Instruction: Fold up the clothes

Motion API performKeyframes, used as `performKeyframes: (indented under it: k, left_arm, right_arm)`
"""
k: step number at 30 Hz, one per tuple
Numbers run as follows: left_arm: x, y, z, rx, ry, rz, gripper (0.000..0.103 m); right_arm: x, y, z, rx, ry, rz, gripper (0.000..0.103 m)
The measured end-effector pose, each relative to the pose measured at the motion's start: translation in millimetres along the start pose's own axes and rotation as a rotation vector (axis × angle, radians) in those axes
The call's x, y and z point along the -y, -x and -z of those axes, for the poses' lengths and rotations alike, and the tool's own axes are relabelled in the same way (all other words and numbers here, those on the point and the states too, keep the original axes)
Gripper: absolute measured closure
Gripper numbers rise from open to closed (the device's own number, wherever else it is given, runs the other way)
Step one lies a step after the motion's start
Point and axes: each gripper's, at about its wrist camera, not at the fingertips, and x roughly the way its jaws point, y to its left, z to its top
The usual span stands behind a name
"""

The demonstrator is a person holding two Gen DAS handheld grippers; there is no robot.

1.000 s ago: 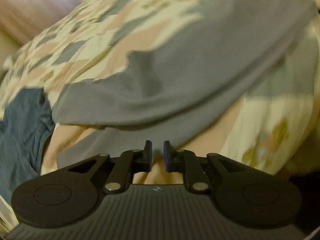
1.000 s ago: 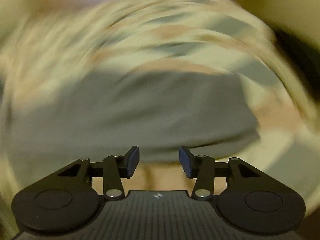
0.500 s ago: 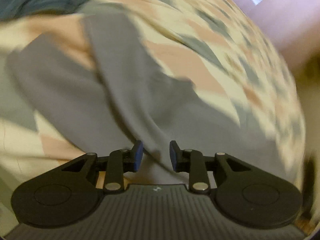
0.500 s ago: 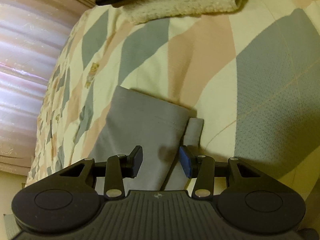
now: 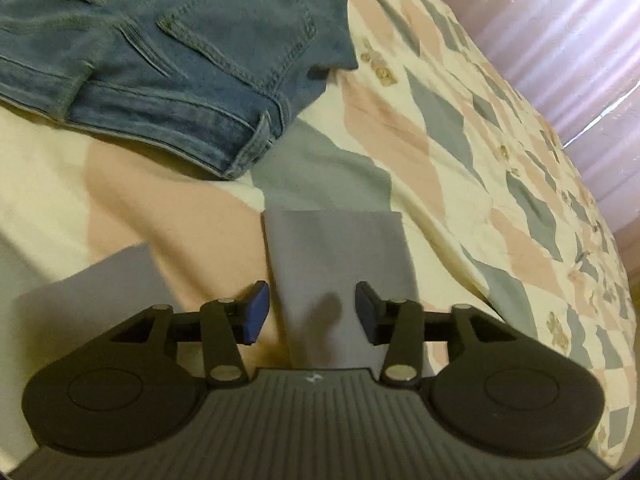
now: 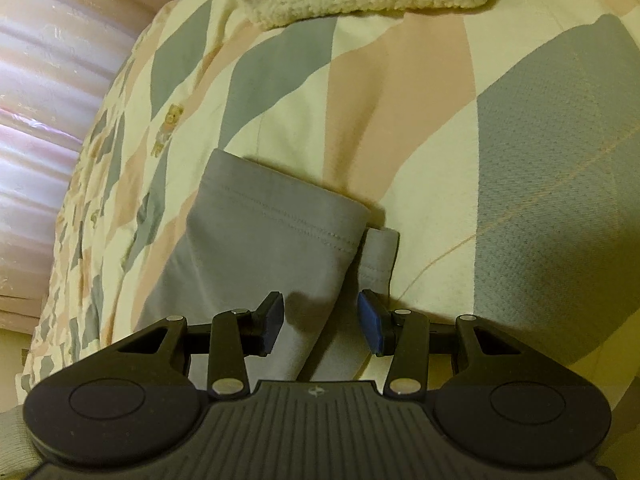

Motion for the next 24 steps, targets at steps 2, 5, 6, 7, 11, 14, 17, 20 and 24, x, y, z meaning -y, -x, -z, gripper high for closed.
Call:
performKeyframes:
  k: [2, 5, 6, 7, 11, 14, 17, 20, 24]
  left_arm:
    - [4.2, 7.0, -0.1, 0.033, -0.035, 0.018, 0.103]
    - [9.3, 63.2, 4.4, 0.169, -0.086, 0.095, 0.103]
    - [5.6, 86.1, 6.1, 0.207, -0.075, 0.110, 0.103]
    - [-2.0, 105.7, 8.4, 0.238, -0.057, 0.108, 0.103]
    - [-47.7, 142.0, 26.4, 0.271, 0.010, 0.037, 0.103]
    - [-86.3, 112.2, 48.5, 0.161, 0.090, 0.009, 0.103]
    - [-114.1, 78.8, 68.1, 0.082, 0.165, 0.004, 0.103]
    - [-123.6, 75.4, 71.4, 0.106, 0.208, 0.038, 0.103]
    - [-113.4, 81.6, 64.8, 0.117, 0.117, 0.017, 0.102]
  right_arm:
    - [-2.9, -0.6, -1.2, 0.000, 0.011, 0.014, 0.061]
    - [-8.5, 1.2, -5.0, -0.004, 0.050, 0.023, 0.070]
    - [-10.0, 1.9, -6.7, -0.004, 0.063, 0.029, 0.070]
    - [-11.5, 2.5, -8.3, -0.004, 0.075, 0.035, 0.070]
    - [-11.9, 4.7, -13.8, -0.004, 0.081, 0.051, 0.070]
    - [-11.4, 3.1, -14.3, -0.009, 0.087, 0.065, 0.070]
    - [-10.8, 0.2, -13.7, -0.024, 0.089, 0.074, 0.070]
    - [-11.6, -0.2, -15.0, -0.031, 0.104, 0.072, 0.074]
    - [-6.0, 2.1, -18.3, -0.042, 0.086, 0.037, 0.099]
